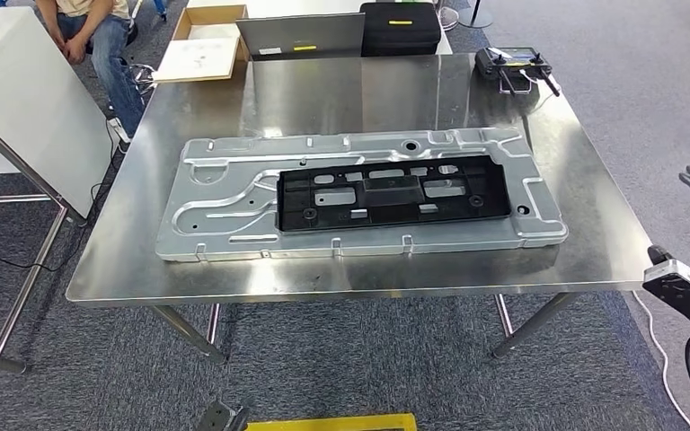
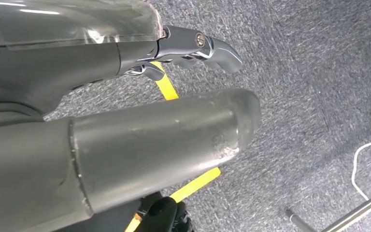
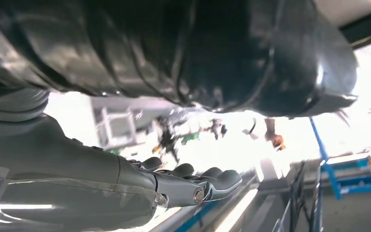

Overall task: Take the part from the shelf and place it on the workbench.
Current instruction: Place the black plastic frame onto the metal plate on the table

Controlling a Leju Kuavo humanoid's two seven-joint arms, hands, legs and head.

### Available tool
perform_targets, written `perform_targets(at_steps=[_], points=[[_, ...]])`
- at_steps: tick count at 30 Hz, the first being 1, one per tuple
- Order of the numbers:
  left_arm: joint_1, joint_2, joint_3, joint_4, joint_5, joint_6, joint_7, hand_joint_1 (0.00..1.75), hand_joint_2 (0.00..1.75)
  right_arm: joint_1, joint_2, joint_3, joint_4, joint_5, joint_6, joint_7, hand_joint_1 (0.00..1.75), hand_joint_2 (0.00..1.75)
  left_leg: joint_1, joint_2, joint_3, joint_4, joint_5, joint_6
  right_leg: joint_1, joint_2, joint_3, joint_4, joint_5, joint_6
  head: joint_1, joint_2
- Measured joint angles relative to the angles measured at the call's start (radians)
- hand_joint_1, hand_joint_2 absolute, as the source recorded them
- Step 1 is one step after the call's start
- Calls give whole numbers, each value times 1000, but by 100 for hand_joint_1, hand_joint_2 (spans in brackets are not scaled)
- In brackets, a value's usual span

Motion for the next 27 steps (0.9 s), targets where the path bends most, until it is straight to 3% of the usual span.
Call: perform_targets(at_steps=[2,4,8,9,11,13,14,15,17,19,22,24,25,27], points=[[-2,0,2,0,-5,-1,0,0,0,28,1,-9,-24,-22,30,-26,0,0,-4,-1,62,-135,69,19,3,1,3,0,-1,0,0,0],[-4,0,4,0,-9,-1,0,0,0,50,3,-19,-48,-31,39,-45,0,0,-9,-2,106,-231,99,32,5,1,3,-1,-1,6,1,0],[-6,-2,8,0,-11,-2,1,0,0,87,9,-35,-85,-32,38,-54,0,0,-9,0,121,-270,112,38,0,1,3,-3,-2,29,0,0],[-7,-3,9,0,-11,-2,1,0,0,90,9,-39,-91,-32,38,-54,0,0,-7,1,126,-281,119,41,-1,1,-4,15,-17,33,1,0],[-8,-4,10,0,-11,-2,1,0,0,95,12,-47,-98,-30,31,-54,0,0,-6,3,130,-293,126,45,-1,1,-48,112,-76,39,1,0],[-8,-6,11,0,-13,-3,1,0,0,104,19,-52,-106,-19,8,-54,0,0,-6,3,128,-291,127,46,-2,1,-102,224,-123,46,1,0],[-7,-7,11,0,-13,-3,1,0,0,108,24,-54,-111,-10,-7,-53,0,0,-7,3,127,-289,126,45,-2,1,-111,242,-120,48,1,0],[-7,-8,12,0,-14,-3,1,0,0,111,28,-57,-115,-1,-23,-49,0,0,-7,3,127,-286,124,45,-3,1,-101,223,-99,49,1,0],[-7,-10,14,0,-14,0,1,0,0,108,30,-69,-118,15,-59,-27,0,0,-7,3,127,-278,118,40,-4,0,-35,96,-35,46,1,0],[-7,-12,17,0,-11,12,2,0,0,101,31,-95,-113,30,-108,9,0,0,-11,1,125,-268,112,33,0,0,14,-3,-2,37,1,0],[-3,-15,25,0,-6,32,4,0,0,98,33,-155,-81,36,-176,31,0,0,-15,-1,122,-265,108,23,3,0,19,-17,-1,21,0,0],[0,-16,30,0,-5,37,6,0,0,98,35,-188,-61,32,-193,25,0,0,-14,-2,111,-235,83,13,-3,-1,20,-21,2,9,0,0],[0,-16,32,0,-5,40,6,0,0,98,37,-199,-54,30,-196,23,0,0,-13,-2,94,-195,57,7,-6,-2,20,-23,4,3,0,0],[1,-16,37,0,-3,50,10,0,0,100,43,-214,-42,27,-203,25,0,0,-8,-2,36,-64,-10,0,-5,-1,19,-22,4,-2,0,0]])
